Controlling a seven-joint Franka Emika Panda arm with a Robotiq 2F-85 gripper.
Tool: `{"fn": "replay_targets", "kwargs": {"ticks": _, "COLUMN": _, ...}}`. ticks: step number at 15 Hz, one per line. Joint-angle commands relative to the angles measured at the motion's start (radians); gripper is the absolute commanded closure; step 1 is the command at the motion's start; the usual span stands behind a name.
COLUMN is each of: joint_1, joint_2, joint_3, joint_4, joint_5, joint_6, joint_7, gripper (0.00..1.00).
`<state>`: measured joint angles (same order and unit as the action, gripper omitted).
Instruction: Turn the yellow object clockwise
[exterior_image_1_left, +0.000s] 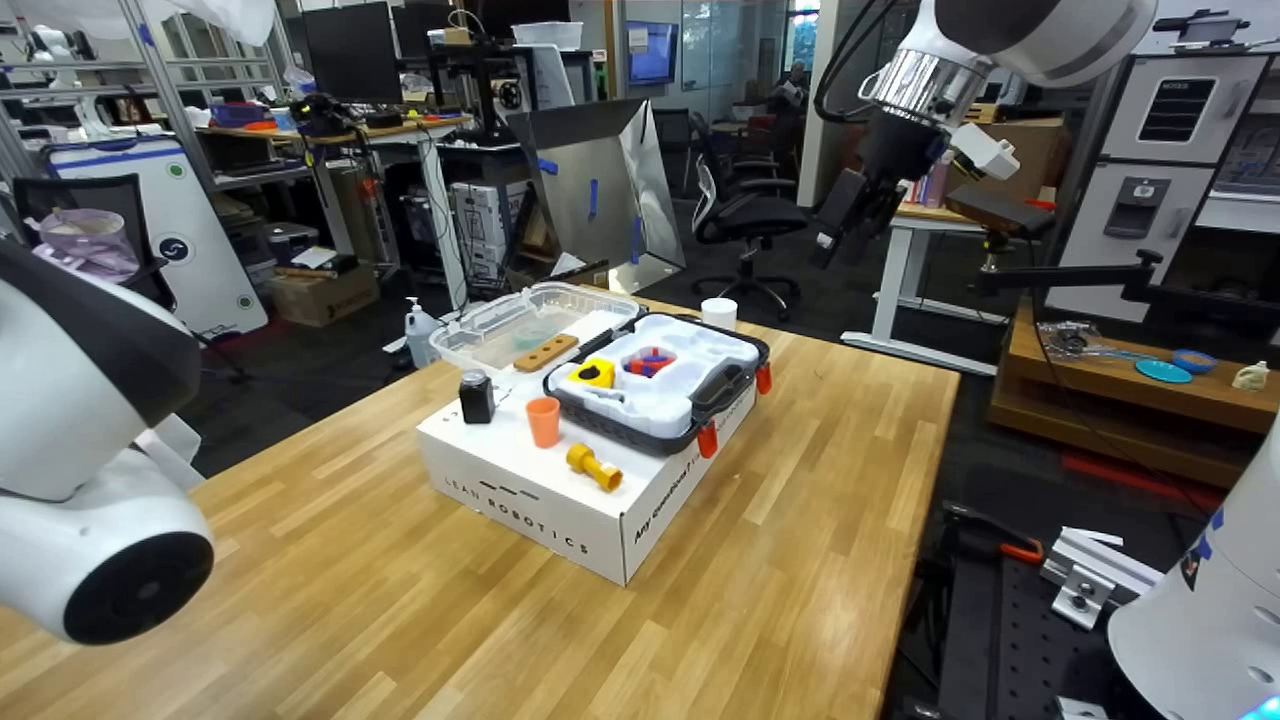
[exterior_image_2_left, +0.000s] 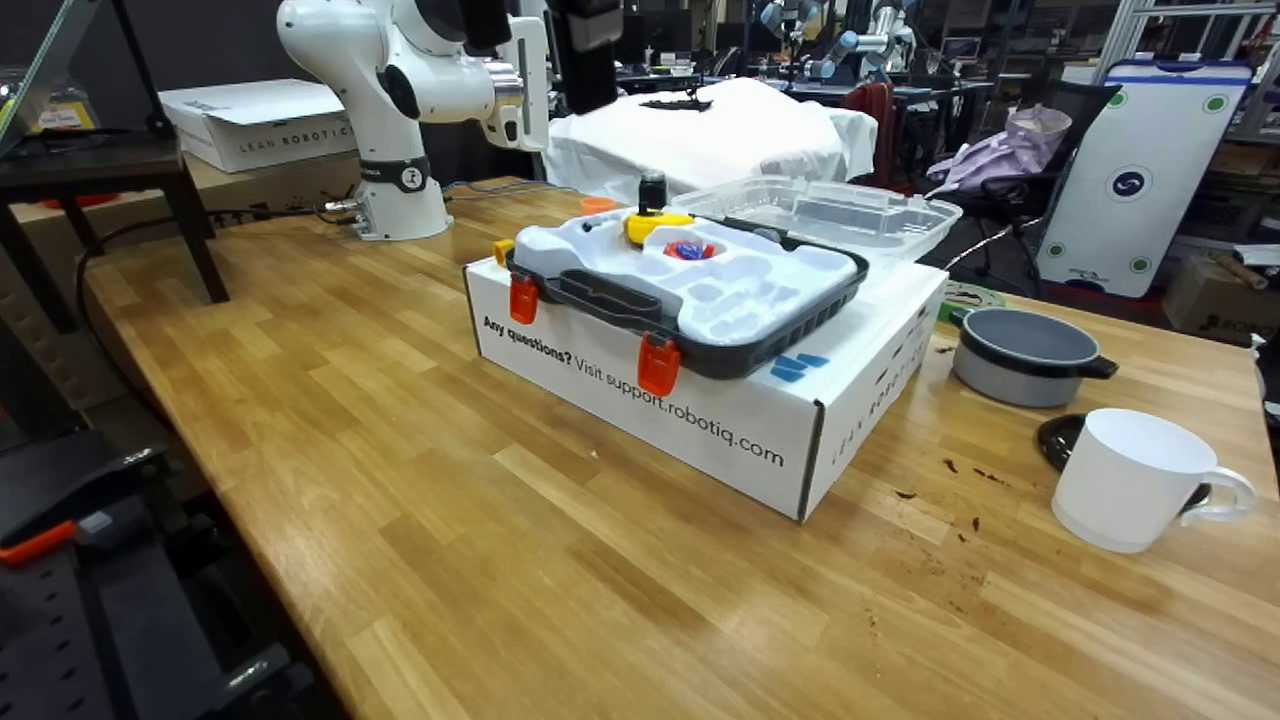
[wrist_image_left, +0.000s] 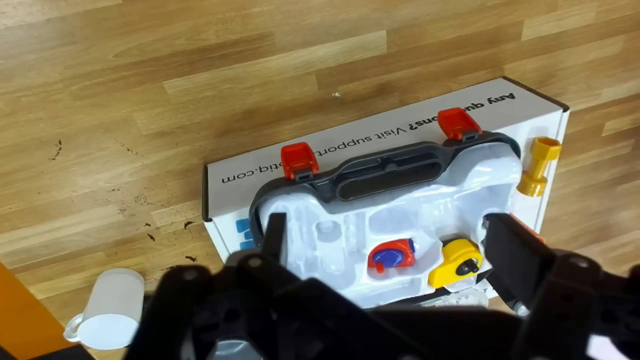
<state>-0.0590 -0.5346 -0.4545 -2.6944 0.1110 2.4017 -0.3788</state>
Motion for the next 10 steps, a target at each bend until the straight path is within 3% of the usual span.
{"fn": "replay_targets", "kwargs": {"ticks": 1, "joint_1": -0.015, "joint_2": 0.032, "joint_3": 0.045, "joint_4": 0.011, "joint_5": 0.006, "joint_6": 0.004, "joint_7": -0.031, "gripper": 0.00}}
{"fn": "replay_targets", "kwargs": {"ticks": 6, "joint_1": -0.016, "joint_2": 0.117, "joint_3": 0.182, "joint_4": 0.005, "joint_5": -0.093, "joint_6": 0.083, "joint_7": 0.041, "gripper": 0.00}}
{"fn": "replay_targets", "kwargs": {"ticks": 8, "joint_1": 0.009, "joint_2": 0.155, "joint_3": 0.222, "joint_4": 0.023, "joint_5": -0.050, "joint_6": 0.104, "joint_7": 0.109, "gripper": 0.00}}
{"fn": "replay_targets", "kwargs": {"ticks": 10, "joint_1": 0.005, "joint_2": 0.136, "joint_3": 0.230, "joint_4": 0.006, "joint_5": -0.055, "joint_6": 0.093, "joint_7": 0.098, "gripper": 0.00}}
